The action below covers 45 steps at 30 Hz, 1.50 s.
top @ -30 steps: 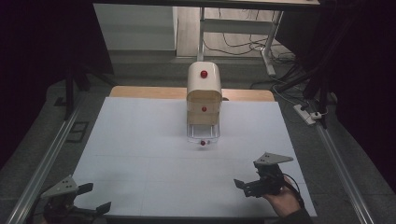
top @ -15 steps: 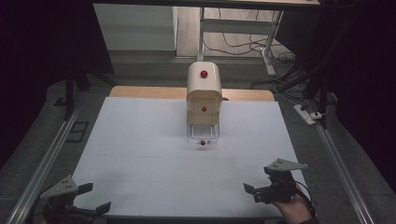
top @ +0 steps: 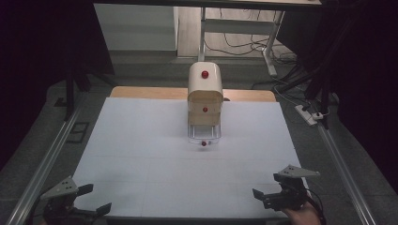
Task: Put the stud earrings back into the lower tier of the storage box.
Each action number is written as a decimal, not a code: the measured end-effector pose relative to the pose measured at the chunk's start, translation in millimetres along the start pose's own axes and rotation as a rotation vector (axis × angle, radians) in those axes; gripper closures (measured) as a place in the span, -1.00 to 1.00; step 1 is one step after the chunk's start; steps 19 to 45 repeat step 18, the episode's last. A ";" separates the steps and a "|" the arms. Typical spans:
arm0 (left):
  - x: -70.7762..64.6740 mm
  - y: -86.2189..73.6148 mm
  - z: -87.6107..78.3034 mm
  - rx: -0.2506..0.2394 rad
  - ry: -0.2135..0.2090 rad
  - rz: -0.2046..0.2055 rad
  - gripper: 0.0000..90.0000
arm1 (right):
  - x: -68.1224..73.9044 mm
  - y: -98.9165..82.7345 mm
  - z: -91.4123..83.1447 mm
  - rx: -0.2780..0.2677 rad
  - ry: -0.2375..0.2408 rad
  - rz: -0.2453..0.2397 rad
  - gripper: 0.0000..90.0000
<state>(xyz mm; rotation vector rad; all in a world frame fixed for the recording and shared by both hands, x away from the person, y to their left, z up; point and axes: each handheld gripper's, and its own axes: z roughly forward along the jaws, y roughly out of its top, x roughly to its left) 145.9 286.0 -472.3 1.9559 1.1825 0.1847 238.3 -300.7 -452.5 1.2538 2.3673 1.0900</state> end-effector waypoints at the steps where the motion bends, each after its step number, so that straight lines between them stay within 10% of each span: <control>1: 0.0 0.0 0.0 0.000 0.000 0.000 -1.00 | -0.7 -0.7 -1.9 -0.001 -0.006 0.005 -1.00; 45: 1.0 0.6 0.9 0.008 -0.011 -0.004 -1.00 | -0.7 -10.0 -13.9 0.026 -0.009 0.019 -1.00</control>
